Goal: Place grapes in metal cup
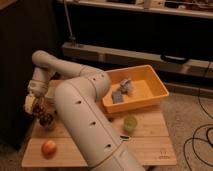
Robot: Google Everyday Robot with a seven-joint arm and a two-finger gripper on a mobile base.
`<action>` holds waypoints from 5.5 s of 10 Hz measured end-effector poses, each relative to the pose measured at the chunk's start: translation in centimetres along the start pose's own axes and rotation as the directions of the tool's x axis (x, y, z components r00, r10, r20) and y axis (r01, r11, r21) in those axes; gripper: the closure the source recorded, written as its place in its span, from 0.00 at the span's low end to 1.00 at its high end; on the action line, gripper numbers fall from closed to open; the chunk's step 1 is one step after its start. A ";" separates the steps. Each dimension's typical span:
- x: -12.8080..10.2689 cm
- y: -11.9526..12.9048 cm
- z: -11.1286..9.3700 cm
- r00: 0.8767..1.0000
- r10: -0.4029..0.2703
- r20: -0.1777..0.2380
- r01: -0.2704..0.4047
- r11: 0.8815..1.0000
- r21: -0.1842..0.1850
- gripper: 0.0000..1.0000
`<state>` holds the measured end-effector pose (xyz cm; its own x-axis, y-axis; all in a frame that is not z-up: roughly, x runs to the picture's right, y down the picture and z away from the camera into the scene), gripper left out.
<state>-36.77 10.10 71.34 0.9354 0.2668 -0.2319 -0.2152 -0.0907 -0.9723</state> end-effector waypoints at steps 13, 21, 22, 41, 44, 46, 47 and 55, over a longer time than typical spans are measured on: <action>-0.5 -2.2 1.4 0.999 -0.013 -0.045 0.010 0.997 -0.070 1.00; -0.5 -2.2 1.5 0.999 -0.013 -0.046 0.010 0.997 -0.070 1.00; -0.5 -2.2 1.5 0.999 -0.016 -0.046 0.013 0.997 -0.071 1.00; -1.6 -1.1 1.8 0.974 -0.224 0.024 0.221 0.972 0.085 1.00; -1.6 -1.1 1.9 0.974 -0.224 0.024 0.221 0.972 0.084 1.00; -1.6 -1.1 1.8 0.974 -0.226 0.027 0.223 0.971 0.084 1.00; -1.5 -0.9 1.7 0.968 -0.248 0.044 0.243 0.966 0.088 1.00; -1.4 -0.5 1.9 0.883 -0.462 0.083 0.457 0.887 0.066 1.00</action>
<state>-38.48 11.60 72.13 0.9022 0.3573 0.2417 0.2183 0.1050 -0.9702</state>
